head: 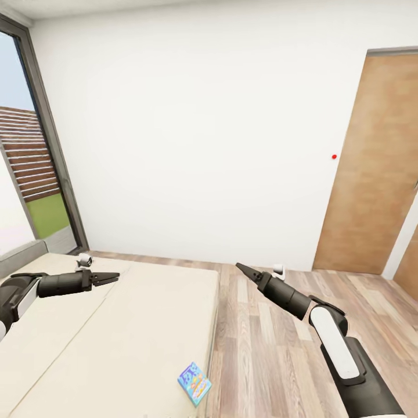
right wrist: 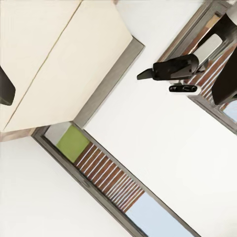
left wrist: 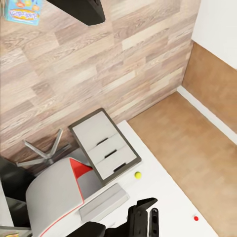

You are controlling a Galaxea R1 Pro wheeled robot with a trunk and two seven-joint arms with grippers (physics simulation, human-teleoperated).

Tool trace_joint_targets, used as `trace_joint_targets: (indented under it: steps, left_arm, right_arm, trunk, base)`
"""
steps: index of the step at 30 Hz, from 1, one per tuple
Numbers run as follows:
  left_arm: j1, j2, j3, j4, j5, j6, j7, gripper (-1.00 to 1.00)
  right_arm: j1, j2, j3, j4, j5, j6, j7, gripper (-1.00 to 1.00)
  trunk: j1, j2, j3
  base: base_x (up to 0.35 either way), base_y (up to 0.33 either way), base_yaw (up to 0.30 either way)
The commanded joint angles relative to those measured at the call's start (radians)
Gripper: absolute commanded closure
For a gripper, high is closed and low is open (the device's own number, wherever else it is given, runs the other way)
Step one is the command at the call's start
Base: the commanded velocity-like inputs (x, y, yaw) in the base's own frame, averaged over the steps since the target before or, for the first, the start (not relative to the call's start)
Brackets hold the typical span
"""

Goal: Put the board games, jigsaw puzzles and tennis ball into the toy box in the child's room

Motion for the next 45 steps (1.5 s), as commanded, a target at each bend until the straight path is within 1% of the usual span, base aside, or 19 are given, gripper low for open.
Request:
trace_joint_targets:
  steps: [1, 15, 24, 33, 45]
  left_arm:
    - [-0.001, 0.001, -0.007, 0.0, 0.006, 0.011, -0.002, -1.0]
    - [-0.001, 0.001, -0.007, 0.0, 0.006, 0.01, -0.002, -1.0]
    - [-0.001, 0.001, -0.007, 0.0, 0.006, 0.01, -0.002, -1.0]
    - [-0.001, -0.001, -0.007, 0.0, 0.005, 0.01, -0.002, -1.0]
    - [-0.001, -0.005, -0.007, 0.0, 0.005, 0.01, -0.002, -1.0]
  right_arm:
    - [0.0, 0.0, 0.0, 0.0, -0.004, 0.004, 0.0, -1.0]
    - [0.0, 0.0, 0.001, 0.0, -0.002, 0.004, 0.0, -1.0]
    - [0.0, 0.0, 0.001, 0.0, -0.001, 0.004, 0.0, -1.0]
    - [0.001, 0.0, 0.001, 0.0, -0.001, 0.004, 0.0, -1.0]
    - [0.0, 0.0, 0.001, 0.0, -0.001, 0.003, 0.0, -1.0]
  trunk:
    - [0.0, -0.001, -0.002]
    - [0.0, -0.001, -0.006]
    - [0.0, -0.001, -0.006]
    - [0.0, -0.001, -0.006]
    - [0.0, -0.001, -0.006]
  base:
    - [0.0, 0.0, 0.239]
    - [0.0, -0.049, 0.1]
    - [0.0, -0.025, 0.266]
    - [0.0, -0.187, 0.291]
    - [0.0, -0.02, 0.292]
